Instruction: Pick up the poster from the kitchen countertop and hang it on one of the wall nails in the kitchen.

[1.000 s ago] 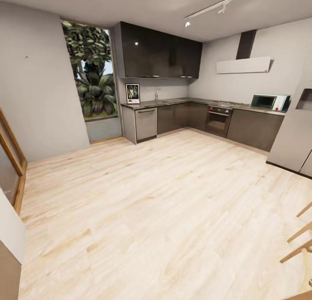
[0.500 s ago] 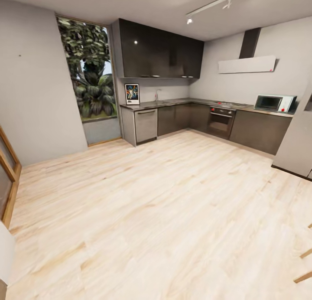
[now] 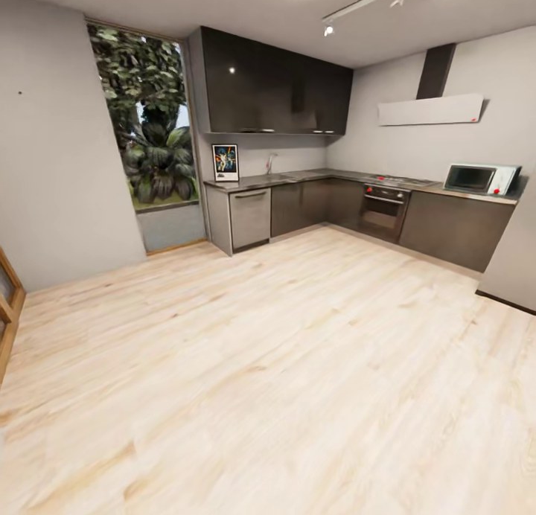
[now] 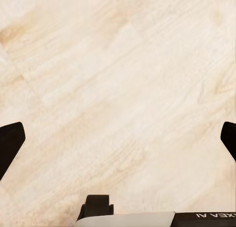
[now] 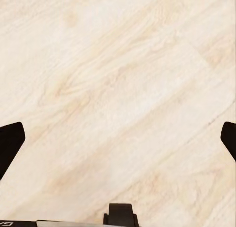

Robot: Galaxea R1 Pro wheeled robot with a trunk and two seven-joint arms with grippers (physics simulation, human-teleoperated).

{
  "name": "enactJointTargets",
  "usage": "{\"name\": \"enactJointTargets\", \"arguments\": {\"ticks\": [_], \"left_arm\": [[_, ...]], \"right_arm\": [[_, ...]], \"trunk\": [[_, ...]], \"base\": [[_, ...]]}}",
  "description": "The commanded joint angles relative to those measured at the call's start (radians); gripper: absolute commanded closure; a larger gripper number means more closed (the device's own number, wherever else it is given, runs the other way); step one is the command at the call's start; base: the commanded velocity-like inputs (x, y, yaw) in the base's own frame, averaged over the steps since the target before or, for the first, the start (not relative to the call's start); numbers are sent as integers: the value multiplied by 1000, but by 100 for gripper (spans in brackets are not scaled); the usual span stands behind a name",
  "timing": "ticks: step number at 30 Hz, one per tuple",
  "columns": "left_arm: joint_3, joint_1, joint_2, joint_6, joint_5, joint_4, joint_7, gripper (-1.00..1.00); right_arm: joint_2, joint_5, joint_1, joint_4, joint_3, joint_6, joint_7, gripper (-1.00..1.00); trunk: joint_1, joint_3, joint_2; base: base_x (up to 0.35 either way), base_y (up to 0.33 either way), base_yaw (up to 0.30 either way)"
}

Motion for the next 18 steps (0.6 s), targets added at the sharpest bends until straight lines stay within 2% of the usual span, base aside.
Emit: {"name": "enactJointTargets", "arguments": {"ticks": [1, 13, 18], "left_arm": [[1, 0, 0, -2, 0, -1, 0, -100], [2, 0, 0, -2, 0, -1, 0, -100], [1, 0, 9, -2, 0, -1, 0, -100]], "right_arm": [[0, 1, 0, 1, 1, -3, 0, -100], [0, 1, 0, 0, 1, -3, 0, -100], [0, 2, 0, 0, 1, -2, 0, -100]], "trunk": [[1, -1, 0], [1, -1, 0], [1, -1, 0]], "base": [[333, 0, 0], [333, 0, 0], [334, 0, 0]]}}
